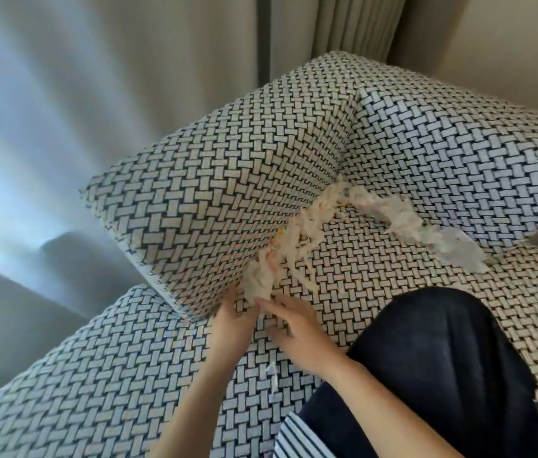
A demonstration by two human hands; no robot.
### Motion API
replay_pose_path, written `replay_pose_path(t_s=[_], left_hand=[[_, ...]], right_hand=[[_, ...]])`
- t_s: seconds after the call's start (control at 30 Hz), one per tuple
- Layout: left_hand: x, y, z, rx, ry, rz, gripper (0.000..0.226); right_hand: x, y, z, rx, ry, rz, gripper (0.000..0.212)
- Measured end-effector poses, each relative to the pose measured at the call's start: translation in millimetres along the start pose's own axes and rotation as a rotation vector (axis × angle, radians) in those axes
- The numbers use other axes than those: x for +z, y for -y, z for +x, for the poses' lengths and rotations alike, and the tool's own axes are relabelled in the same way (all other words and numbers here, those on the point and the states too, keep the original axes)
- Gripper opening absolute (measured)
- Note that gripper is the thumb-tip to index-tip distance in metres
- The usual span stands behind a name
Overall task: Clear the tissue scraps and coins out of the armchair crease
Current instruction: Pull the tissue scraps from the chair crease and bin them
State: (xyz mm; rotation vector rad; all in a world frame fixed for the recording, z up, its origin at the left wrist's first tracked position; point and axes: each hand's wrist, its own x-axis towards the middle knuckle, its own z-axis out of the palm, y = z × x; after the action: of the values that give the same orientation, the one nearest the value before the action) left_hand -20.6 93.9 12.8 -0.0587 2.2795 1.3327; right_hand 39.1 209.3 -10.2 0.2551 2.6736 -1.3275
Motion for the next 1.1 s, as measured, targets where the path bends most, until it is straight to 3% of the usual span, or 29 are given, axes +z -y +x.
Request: replay_pose_path(t_s=[0.07,0.17,0.4,0.47,0.57,0.67,0.8,1.0,1.1], left_hand=[[7.2,-0.2,2.6,0.046,-0.016,0.045,0.051],[15.6,-2.2,4.5,0.041,0.057,-0.012,0.047],[19.3,-9.8,-5.5,0.071,0.180,-0.182,0.044],[18.8,-5.4,-3.0,0.051,0.127,-0.241,0.043],[19.2,0.7,4.8,-0.115,-0.059,-0.417,0.061],[20.3,2.5,16.4,-0.226,-0.096,-0.581,0.071],[29.7,5.0,32.4,-0.284,-0.075,-0.421,0.079],[43.8,-4.0,42.6,-0.078,-0.093,0.003,0.059],[48.2,-10.9,53.0,-0.099,-0.086,0.218,0.054]], right_hand=[[0.6,-5.7,-0.5,0.043,0.098,-0.050,0.055],[-1.0,-7.9,1.8,0.074,0.096,0.031,0.063],[-19.2,-0.4,2.7,0.060,-0.143,0.315,0.049],[-21.8,0.1,2.6,0.065,-0.193,0.362,0.043],[-21.7,-0.4,2.7,0.072,-0.200,0.386,0.044],[-22.0,-0.9,3.7,0.077,-0.195,0.395,0.045],[-23.5,-2.6,6.0,0.094,-0.196,0.418,0.045],[-23.6,-4.2,6.9,0.111,-0.195,0.435,0.043],[-24.1,-4.4,6.5,0.120,-0.202,0.445,0.041]])
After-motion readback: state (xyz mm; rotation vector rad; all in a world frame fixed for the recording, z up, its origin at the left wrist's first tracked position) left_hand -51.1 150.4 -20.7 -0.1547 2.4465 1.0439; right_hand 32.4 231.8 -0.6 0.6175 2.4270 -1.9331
